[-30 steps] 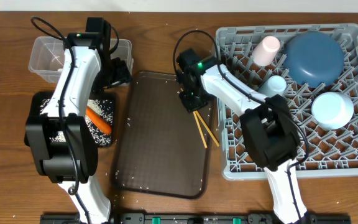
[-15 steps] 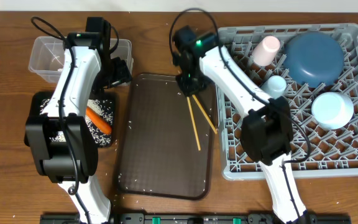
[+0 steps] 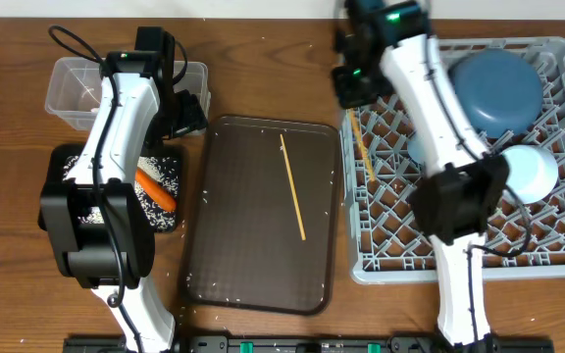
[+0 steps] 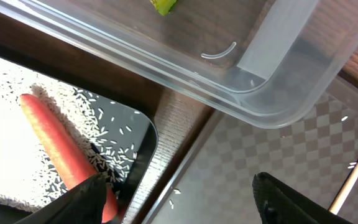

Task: Sort waste into correct bins and load items into the dishwasher rack
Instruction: 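Carry the chopstick into the rack's left side and release it, then return the right gripper to the tray and grasp the second chopstick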

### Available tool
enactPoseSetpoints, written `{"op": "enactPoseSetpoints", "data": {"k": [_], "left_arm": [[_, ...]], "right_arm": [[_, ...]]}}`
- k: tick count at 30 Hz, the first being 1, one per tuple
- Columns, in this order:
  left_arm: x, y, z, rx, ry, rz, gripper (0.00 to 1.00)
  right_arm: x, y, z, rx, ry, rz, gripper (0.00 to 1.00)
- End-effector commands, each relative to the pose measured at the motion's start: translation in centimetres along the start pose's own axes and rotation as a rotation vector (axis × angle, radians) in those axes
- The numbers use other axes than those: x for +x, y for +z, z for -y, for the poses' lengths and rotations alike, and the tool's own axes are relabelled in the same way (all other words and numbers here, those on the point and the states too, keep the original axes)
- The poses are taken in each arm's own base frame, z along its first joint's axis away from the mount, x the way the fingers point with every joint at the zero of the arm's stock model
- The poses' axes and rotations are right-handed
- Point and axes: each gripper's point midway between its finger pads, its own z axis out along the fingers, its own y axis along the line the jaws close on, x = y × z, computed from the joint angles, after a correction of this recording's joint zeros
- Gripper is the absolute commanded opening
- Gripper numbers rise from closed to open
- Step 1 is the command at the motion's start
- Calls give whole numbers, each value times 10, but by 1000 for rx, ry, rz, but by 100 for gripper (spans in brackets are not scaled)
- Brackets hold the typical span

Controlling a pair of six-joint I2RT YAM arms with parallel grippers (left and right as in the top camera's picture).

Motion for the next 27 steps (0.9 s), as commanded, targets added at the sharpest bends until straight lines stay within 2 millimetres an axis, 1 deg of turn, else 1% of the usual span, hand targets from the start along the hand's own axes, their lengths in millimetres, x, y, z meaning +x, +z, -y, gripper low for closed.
{"op": "enactPoseSetpoints", "data": {"k": [1,3,5,7,12,13,14,15,16,18,20,22,23,25,26,27], "left_arm": [[-2,-1,-2,-14,-5,12,76],[-2,0,-2,-14,-5,12,76],[-2,0,-2,-14,-5,12,76],[-2,0,-2,-15,-5,12,76],[-2,0,-2,-14,-5,11,76],[-2,0,-2,-14,-5,11,76],[-2,0,-2,-15,-5,11,76],[-1,0,-2,-15,-5,10,76],[-1,0,-2,-15,-5,10,76],[-1,0,-2,-15,-5,9,76],[-1,0,-2,-15,-5,9,76],[-1,0,-2,-15,-5,9,76],[-1,0,-2,-15,-5,9,76],[-1,0,-2,-16,-5,9,76],[-1,0,-2,-15,-5,10,76],[-1,0,-2,-15,-5,10,76]], "right_arm": [[-8,-8,22,-65,121,32,1],[-13,-8,31,-88,158,46,1],[-15,-6,33,-113,170,53,1],[-16,-3,33,-115,171,53,1],[-16,6,26,-114,166,47,2],[-16,7,25,-114,168,48,6],[-16,9,25,-114,169,47,21],[-16,11,25,-114,169,44,38],[-15,12,25,-114,170,40,45],[-13,14,26,-114,172,33,54],[-13,14,25,-114,172,31,56],[-13,13,23,-129,170,32,55],[-14,13,19,-153,154,31,54],[-13,11,3,-223,71,32,50],[-12,11,-4,-234,25,32,47],[-11,13,-9,-216,-1,31,47]]}}
